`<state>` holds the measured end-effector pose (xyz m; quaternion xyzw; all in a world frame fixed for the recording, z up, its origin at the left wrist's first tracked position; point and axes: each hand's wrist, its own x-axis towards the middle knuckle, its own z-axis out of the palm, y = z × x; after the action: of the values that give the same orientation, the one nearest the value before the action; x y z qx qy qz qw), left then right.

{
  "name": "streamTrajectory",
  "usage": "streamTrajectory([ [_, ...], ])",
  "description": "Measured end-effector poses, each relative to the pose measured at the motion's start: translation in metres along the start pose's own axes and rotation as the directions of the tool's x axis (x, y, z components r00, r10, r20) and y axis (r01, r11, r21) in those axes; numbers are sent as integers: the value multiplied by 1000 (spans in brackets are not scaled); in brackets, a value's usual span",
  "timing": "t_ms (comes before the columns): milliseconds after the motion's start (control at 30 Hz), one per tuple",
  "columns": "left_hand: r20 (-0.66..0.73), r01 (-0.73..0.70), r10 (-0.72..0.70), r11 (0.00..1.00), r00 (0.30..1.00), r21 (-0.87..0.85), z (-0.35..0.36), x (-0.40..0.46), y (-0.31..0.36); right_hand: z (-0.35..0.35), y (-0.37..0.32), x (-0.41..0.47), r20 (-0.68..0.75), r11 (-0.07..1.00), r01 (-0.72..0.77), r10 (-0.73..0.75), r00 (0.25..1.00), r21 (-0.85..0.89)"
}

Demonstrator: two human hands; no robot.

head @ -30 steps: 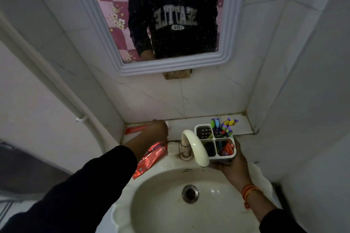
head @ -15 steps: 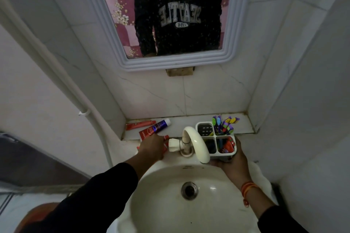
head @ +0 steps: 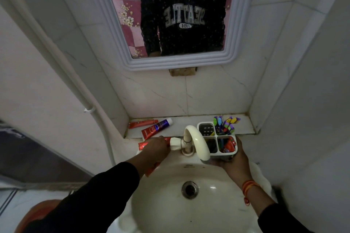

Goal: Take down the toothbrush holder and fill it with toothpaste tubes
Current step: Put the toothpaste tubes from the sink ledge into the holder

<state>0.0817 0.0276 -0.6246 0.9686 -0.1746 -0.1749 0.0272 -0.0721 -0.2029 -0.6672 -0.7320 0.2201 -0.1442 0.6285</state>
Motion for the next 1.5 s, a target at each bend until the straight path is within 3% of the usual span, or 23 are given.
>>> streamTrajectory([
  [200,99,111,-97,983,990,-147,-33,6,0,-3,0,1,1,999,-5,5,1000,38],
  [333,98,115,-108,991,989,-66,-83,-1,6,-1,0,0,-12,1000,1,-1,1000,17],
  [500,-132,-19,12,998,991,-54,-143,-25,32,0,0,-2,-10,1000,6,-6,1000,22],
  [700,-284,-272,265,962,922,16,-198,-58,92,-1,2,0,15,997,-17,16,1000,80],
  [833,-189,-358,357,933,915,26,-204,-65,133,-1,0,1,12,996,-5,4,1000,92],
  [1000,-50,-394,403,910,914,131,-163,-55,168,-4,0,1,-5,999,29,-29,1000,37],
  [1100,50,-376,373,911,927,171,-144,-50,176,-4,3,2,-9,999,36,-36,999,11],
  [1200,179,-289,289,957,940,-30,-149,-36,167,-5,6,4,6,999,43,-43,999,-5],
  [1333,-5,-203,212,927,977,-317,-158,-15,122,-7,-1,2,14,998,26,-27,1000,56],
  [1400,-79,-163,146,940,986,-299,-146,-2,90,-7,-1,2,15,998,55,-56,998,31],
  [1500,-51,-89,86,994,995,-65,-110,13,51,-9,2,1,1,997,79,-79,997,8],
])
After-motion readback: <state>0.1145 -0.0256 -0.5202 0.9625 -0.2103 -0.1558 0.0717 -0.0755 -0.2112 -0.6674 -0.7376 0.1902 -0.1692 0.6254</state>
